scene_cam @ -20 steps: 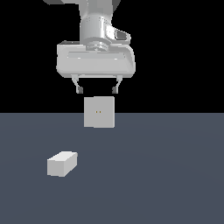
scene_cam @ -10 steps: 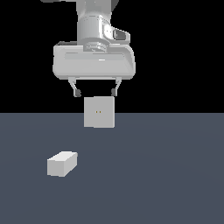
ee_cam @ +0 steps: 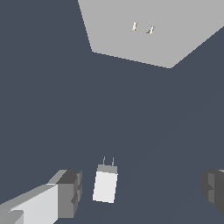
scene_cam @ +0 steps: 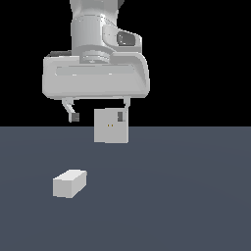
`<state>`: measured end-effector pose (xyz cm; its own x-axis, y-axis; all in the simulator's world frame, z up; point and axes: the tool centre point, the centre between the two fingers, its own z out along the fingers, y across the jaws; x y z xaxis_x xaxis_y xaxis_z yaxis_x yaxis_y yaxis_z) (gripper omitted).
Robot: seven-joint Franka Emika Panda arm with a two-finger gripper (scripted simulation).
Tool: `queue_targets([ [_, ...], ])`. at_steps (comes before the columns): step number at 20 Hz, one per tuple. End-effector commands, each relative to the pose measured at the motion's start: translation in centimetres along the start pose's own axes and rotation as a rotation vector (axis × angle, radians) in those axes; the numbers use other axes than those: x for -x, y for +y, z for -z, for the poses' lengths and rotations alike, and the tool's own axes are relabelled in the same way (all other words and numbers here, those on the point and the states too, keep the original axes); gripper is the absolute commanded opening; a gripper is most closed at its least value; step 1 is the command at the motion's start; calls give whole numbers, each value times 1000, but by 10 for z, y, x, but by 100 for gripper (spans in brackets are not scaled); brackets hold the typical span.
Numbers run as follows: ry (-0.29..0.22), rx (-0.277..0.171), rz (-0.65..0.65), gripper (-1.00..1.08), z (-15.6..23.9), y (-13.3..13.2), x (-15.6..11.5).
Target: Plug the charger into the wall socket.
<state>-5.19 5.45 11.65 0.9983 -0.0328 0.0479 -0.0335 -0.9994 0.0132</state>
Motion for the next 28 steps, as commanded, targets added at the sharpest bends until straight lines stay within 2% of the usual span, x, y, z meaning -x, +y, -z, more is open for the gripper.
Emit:
queue_targets([
  [1,11,-1,-31,100,-10,-5,14],
  [13,49,-3,-135,100,-46,-26,53],
  [28,54,-2,-148,100,-56,-29,58],
])
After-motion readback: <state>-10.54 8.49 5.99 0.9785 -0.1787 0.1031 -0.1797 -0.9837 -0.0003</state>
